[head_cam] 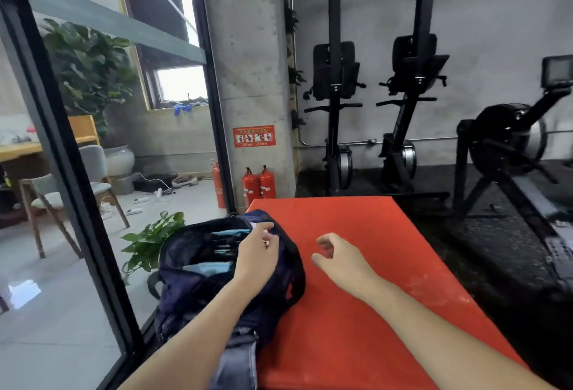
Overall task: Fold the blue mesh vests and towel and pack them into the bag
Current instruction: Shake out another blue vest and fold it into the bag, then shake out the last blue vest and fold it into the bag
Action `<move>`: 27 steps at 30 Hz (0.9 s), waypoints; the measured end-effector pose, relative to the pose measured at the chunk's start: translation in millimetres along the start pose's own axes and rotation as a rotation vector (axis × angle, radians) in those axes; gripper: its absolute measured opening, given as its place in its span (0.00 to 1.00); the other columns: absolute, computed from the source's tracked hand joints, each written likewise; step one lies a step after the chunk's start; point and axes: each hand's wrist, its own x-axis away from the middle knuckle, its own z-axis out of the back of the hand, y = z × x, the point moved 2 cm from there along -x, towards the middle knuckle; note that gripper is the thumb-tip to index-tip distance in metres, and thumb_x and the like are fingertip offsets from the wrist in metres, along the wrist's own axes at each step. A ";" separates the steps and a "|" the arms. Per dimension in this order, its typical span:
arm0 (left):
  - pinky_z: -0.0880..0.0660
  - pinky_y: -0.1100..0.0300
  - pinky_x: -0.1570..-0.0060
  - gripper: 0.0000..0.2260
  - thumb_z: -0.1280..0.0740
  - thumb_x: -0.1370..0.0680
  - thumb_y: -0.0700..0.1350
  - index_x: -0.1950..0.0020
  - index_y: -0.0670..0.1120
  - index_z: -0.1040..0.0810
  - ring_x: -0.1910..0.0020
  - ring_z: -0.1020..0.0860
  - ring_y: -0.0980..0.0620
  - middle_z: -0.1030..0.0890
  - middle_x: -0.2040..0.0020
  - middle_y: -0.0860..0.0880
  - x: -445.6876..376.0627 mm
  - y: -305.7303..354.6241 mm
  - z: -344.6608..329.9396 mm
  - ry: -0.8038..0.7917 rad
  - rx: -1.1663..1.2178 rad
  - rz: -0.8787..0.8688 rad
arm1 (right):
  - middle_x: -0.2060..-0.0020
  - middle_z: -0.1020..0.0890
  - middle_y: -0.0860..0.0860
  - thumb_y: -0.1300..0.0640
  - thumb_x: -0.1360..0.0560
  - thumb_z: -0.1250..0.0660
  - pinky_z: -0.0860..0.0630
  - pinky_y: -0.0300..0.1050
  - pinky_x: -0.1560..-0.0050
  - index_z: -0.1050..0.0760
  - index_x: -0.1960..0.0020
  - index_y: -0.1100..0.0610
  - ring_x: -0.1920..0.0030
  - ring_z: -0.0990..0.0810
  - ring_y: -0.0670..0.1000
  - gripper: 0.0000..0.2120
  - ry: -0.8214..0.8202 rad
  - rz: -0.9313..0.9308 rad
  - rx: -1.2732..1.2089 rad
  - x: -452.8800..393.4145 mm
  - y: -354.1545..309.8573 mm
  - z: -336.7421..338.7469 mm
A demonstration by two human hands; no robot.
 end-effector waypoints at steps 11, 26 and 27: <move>0.25 0.62 0.58 0.11 0.36 0.21 0.45 0.39 0.54 0.24 0.60 0.20 0.51 0.20 0.58 0.55 142.9 133.4 -235.3 -0.508 0.042 -0.252 | 0.49 0.17 0.52 0.56 0.24 0.32 0.29 0.39 0.49 0.21 0.42 0.56 0.46 0.20 0.51 0.11 0.211 -0.382 0.101 156.6 212.2 170.4; 0.26 0.56 0.43 0.18 0.37 0.23 0.47 0.33 0.46 0.26 0.41 0.22 0.43 0.19 0.42 0.42 294.0 119.4 -454.0 -1.112 -0.335 -0.218 | 0.53 0.15 0.55 0.57 0.24 0.33 0.29 0.41 0.56 0.17 0.50 0.57 0.50 0.18 0.54 0.07 0.105 -0.804 0.084 294.4 442.3 177.3; 0.27 0.57 0.44 0.17 0.36 0.23 0.46 0.34 0.45 0.26 0.41 0.22 0.42 0.19 0.42 0.42 299.1 112.8 -465.1 -1.126 -0.350 -0.202 | 0.52 0.15 0.54 0.57 0.24 0.33 0.31 0.41 0.57 0.18 0.51 0.56 0.49 0.18 0.54 0.06 0.083 -0.822 0.082 297.1 455.5 172.1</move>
